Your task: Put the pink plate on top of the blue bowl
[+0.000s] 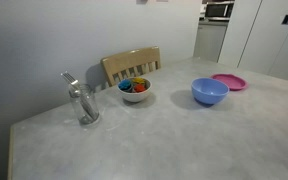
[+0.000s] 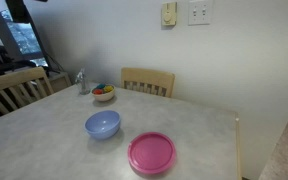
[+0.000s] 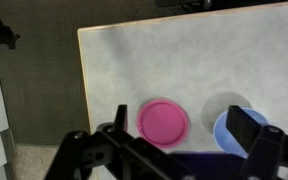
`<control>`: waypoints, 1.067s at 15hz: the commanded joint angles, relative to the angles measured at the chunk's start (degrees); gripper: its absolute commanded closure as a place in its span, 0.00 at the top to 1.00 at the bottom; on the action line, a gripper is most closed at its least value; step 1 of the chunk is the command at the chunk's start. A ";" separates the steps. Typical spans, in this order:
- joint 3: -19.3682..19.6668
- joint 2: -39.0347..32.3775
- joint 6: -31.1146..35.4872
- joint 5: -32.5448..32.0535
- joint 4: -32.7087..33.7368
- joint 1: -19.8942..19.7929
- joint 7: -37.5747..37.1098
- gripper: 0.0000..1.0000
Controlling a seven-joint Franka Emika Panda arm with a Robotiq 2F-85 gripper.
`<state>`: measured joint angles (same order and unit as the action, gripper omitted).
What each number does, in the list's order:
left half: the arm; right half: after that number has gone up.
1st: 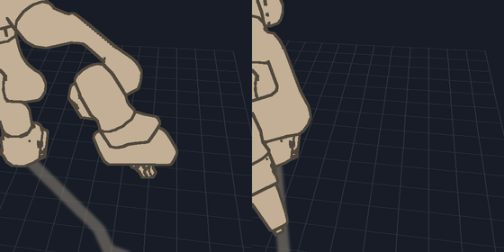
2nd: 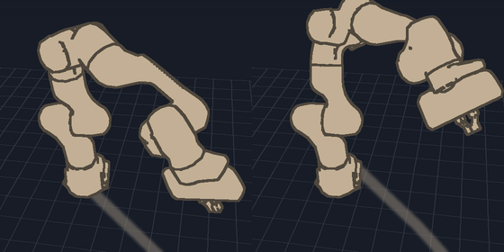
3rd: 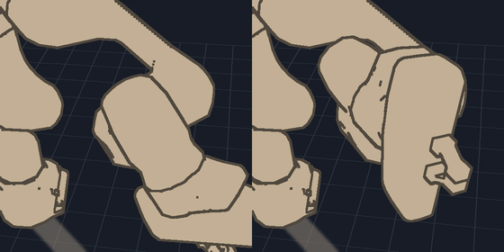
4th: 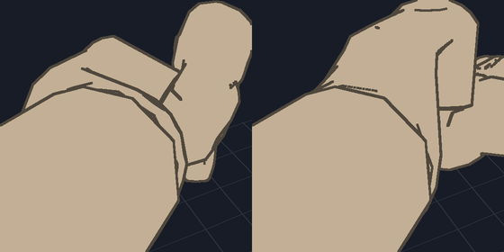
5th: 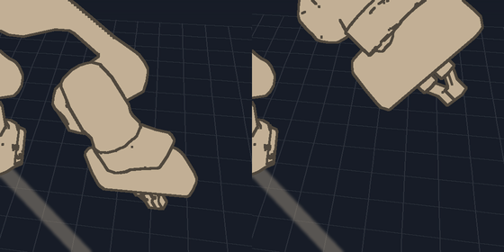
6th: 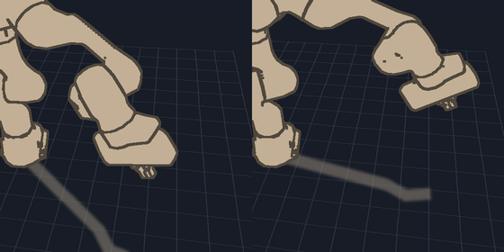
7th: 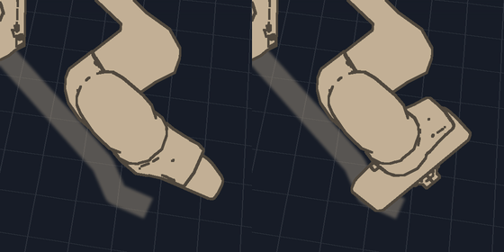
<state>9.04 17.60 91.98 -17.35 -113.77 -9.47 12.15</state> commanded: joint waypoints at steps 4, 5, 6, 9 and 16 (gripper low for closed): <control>1.25 -1.17 1.12 0.95 -0.02 0.55 0.86 1.00; 1.50 -1.65 1.81 1.14 -0.20 0.60 1.40 1.00; 1.64 -2.19 2.18 1.15 -0.30 0.55 1.40 1.00; 2.13 -4.88 2.78 0.86 -0.25 0.36 1.98 1.00; 2.54 -12.64 4.80 -0.27 -0.18 -0.28 2.58 1.00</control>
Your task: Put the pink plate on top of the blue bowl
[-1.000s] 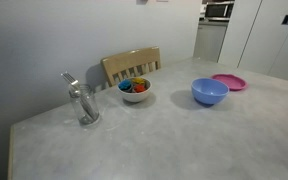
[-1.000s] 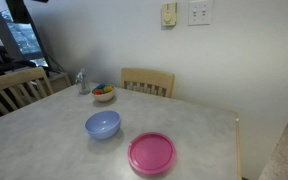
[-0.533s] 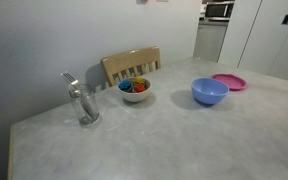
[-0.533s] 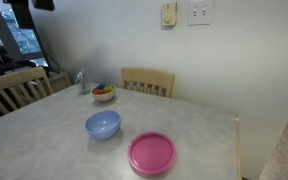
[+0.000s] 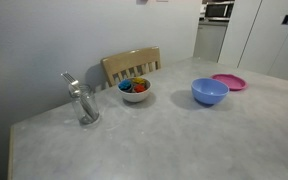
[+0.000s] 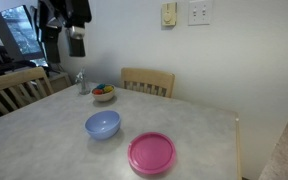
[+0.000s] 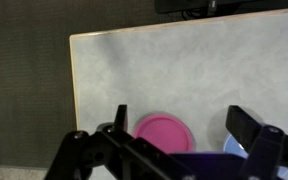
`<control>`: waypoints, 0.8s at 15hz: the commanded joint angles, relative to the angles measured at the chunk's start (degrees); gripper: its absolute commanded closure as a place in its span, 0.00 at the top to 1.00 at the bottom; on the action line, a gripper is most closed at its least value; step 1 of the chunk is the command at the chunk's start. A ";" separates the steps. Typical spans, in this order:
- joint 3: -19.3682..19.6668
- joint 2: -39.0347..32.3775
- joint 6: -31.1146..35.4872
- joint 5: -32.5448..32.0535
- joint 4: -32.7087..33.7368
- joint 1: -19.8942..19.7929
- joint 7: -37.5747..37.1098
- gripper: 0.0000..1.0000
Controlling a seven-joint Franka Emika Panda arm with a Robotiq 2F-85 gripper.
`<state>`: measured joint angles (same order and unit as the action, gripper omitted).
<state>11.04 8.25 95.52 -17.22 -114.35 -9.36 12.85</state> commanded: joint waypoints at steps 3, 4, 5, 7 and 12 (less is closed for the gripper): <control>0.14 -3.18 0.07 0.06 0.20 -0.30 0.75 1.00; 0.29 -3.85 0.08 0.06 0.29 -0.39 1.09 1.00; 0.39 -4.22 0.08 0.06 0.42 -0.48 1.30 1.00; 0.45 -4.29 0.08 0.06 0.53 -0.56 1.48 1.00; 1.69 -7.05 14.14 4.65 -3.41 -1.27 4.42 1.00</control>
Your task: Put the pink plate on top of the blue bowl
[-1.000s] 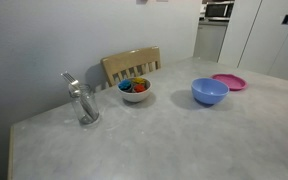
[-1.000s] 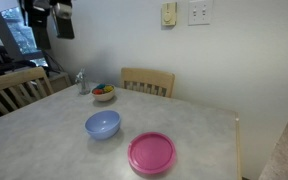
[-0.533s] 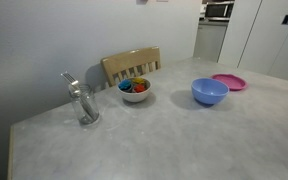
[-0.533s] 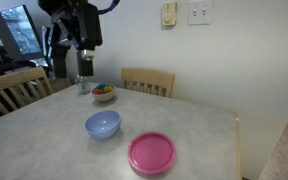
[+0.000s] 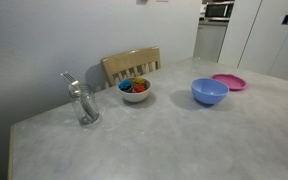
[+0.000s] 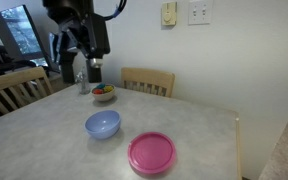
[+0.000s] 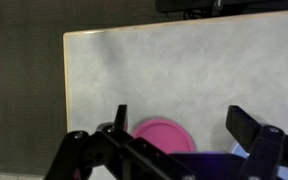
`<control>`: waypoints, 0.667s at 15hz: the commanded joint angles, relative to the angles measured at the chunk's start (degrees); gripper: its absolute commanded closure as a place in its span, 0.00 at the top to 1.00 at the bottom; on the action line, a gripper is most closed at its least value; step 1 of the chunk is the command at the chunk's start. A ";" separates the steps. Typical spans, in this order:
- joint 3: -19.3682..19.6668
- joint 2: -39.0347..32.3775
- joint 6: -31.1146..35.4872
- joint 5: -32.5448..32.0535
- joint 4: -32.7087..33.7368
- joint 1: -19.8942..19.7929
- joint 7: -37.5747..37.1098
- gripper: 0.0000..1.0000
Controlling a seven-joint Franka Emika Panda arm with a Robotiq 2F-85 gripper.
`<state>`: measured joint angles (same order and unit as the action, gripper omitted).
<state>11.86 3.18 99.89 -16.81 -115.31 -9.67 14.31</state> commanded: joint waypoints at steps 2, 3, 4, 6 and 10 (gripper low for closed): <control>1.19 -3.55 18.99 7.99 -4.47 -1.25 5.17 1.00; 1.20 -4.83 22.99 9.84 -5.18 -1.40 7.75 1.00; 1.16 -6.16 25.62 11.51 -5.44 -1.62 9.38 1.00; 0.88 -8.92 29.65 14.59 -5.68 -2.27 13.44 1.00; -0.33 -15.79 30.15 16.06 -4.46 -3.24 19.57 1.00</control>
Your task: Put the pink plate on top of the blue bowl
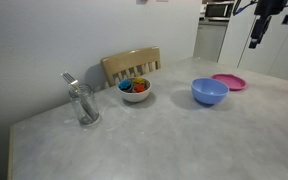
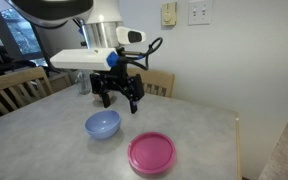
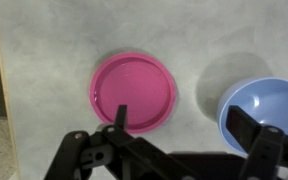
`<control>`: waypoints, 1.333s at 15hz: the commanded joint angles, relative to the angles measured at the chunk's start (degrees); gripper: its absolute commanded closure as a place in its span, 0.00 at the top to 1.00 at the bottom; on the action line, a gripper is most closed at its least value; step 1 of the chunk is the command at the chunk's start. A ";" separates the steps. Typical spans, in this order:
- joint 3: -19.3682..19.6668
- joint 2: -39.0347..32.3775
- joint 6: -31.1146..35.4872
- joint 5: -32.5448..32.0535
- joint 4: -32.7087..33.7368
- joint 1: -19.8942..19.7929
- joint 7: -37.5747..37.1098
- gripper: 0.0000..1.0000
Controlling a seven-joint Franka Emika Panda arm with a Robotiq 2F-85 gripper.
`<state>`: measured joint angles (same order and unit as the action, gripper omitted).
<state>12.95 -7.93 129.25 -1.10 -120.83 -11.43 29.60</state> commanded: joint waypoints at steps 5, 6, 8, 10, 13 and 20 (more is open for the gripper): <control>-2.38 -7.44 -0.10 -1.87 0.75 -1.77 3.61 1.00; -2.51 -8.40 -0.05 -2.09 1.02 -1.82 3.69 1.00; -2.57 -9.04 -0.04 -2.19 1.54 -1.88 3.77 1.00; -3.50 -10.37 -0.89 -0.24 2.83 -2.05 3.84 1.00; -5.14 -13.75 -1.59 2.70 5.44 -2.46 3.30 1.00; -5.77 -22.16 -0.37 -1.15 13.75 -2.15 -0.65 1.00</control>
<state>8.04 -26.09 128.89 -0.18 -111.82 -12.44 30.54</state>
